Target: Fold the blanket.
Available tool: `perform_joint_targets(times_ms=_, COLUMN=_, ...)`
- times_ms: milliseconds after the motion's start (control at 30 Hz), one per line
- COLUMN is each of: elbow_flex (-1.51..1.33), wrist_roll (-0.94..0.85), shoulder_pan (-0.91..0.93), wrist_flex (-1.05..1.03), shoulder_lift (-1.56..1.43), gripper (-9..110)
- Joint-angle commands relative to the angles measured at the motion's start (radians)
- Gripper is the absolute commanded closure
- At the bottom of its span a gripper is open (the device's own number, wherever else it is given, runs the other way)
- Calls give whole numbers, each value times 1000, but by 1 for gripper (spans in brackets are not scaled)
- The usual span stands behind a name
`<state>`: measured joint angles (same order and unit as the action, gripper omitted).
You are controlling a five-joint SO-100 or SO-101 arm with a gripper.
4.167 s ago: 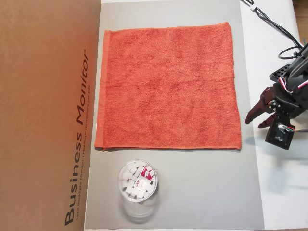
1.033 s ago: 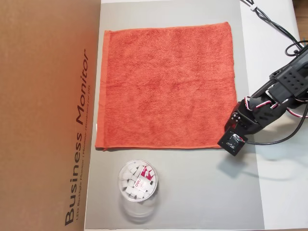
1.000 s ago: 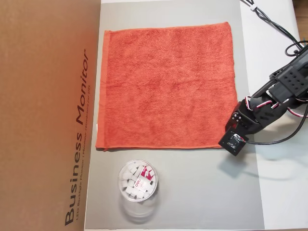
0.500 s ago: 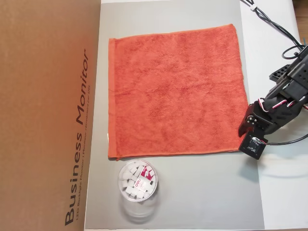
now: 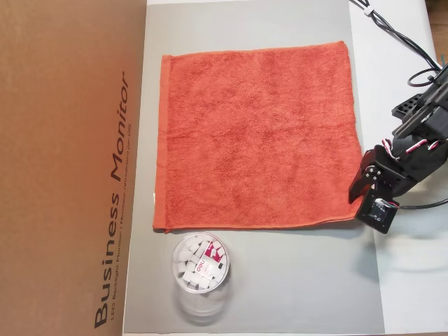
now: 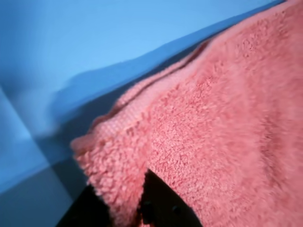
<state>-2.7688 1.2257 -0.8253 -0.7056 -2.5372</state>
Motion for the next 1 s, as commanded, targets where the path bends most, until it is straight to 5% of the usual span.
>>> perform_joint_targets(times_ms=0, elbow_flex=92, wrist_roll=6, shoulder_pan=8, wrist_flex=-141, shoulder_lift=-81, gripper=102)
perform_joint_targets(times_ms=400, elbow_flex=183, wrist_roll=6, shoulder_pan=186, wrist_flex=-224, shoulder_lift=-242, gripper=102)
perform_joint_targets(times_ms=967, elbow_flex=555, wrist_roll=6, shoulder_pan=451, wrist_flex=-212, shoulder_lift=-75, gripper=102)
